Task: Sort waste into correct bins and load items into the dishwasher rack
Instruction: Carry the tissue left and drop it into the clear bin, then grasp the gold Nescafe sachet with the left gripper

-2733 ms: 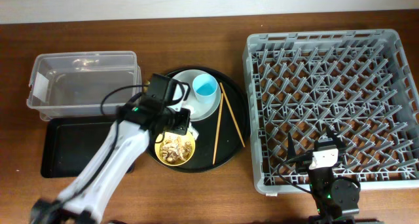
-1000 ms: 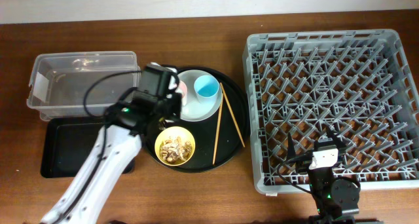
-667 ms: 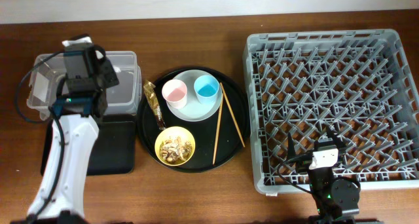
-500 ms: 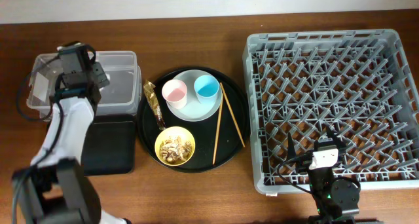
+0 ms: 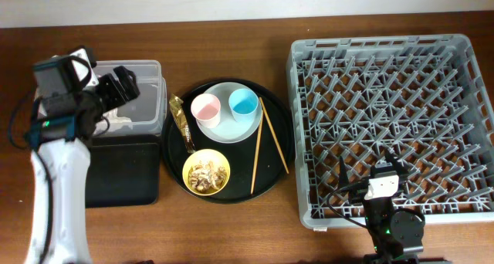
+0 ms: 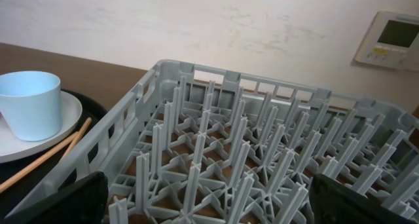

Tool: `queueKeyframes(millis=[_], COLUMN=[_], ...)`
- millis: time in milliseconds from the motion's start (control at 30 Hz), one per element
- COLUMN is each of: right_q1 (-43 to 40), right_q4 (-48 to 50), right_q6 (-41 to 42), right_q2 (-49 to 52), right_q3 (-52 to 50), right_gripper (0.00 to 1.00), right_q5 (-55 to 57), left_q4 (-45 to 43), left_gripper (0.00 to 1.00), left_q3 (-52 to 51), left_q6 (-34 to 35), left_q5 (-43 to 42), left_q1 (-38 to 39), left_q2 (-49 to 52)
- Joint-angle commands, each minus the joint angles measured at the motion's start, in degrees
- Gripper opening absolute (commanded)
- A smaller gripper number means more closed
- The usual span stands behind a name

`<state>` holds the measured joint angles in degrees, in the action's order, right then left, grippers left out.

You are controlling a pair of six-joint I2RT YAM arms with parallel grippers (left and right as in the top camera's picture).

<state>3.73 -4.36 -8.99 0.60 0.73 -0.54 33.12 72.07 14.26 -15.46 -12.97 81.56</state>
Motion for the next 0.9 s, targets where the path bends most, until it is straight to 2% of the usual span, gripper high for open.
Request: queueKeyframes(millis=[0, 33, 67, 100, 200, 300, 333, 367, 433, 700, 867], right_q1=[-0.37, -0.37, -0.37, -0.37, -0.37, -0.37, -0.37, -0.37, -0.37, -0.37, -0.37], right_q4=[-0.17, -0.17, -0.17, -0.17, -0.17, -0.17, -0.17, -0.17, -0.17, -0.17, -0.17], right_q6=[0.24, 0.24, 0.24, 0.24, 0.24, 0.24, 0.24, 0.24, 0.24, 0.24, 0.24], right_q2=[-0.39, -0.39, -0.39, -0.39, -0.39, -0.39, -0.39, -0.39, -0.39, -0.39, -0.39], right_q3=[-0.42, -0.42, -0.42, -0.42, -0.42, -0.42, -0.42, -0.42, -0.42, -0.42, -0.42], right_gripper=[0.98, 0.99, 0.98, 0.99, 0.98, 0.98, 0.98, 0.98, 0.98, 0.98, 0.98], right_q5=[-0.35, -0.33, -0.35, -0.35, -0.33, -0.35, -0.35, -0.35, -0.35, -0.33, -0.33], left_q4=[10.45, 14.75, 18.95, 22.36, 26.82, 23.17, 21.40, 18.12, 14.58, -6.56, -13.49], left_gripper=[0.70, 0.38, 0.11, 0.00, 0.00, 0.03, 0.11, 0.27, 0.39, 0.39, 0.38], left_q3=[0.85, 0.83, 0.59, -0.04, -2.12, -7.39, -8.96, -11.52, -13.99, -25.99, -28.55], left_q6=[1.55, 1.55, 1.55, 1.40, -0.20, -0.15, -0.15, 0.55, 3.08, 3.10, 4.61], left_q5=[-10.69, -10.69, -10.25, -9.53, -2.86, 8.04, 9.27, 11.52, 14.78, 15.91, 15.91], left_q1=[0.22, 0.22, 0.37, 1.03, 6.21, 15.69, 17.62, 19.85, 21.24, 21.99, 21.99], left_q2=[-4.63, -4.76, -4.57, -4.55, -4.55, -4.48, -4.44, -4.42, -4.42, -4.37, -2.34])
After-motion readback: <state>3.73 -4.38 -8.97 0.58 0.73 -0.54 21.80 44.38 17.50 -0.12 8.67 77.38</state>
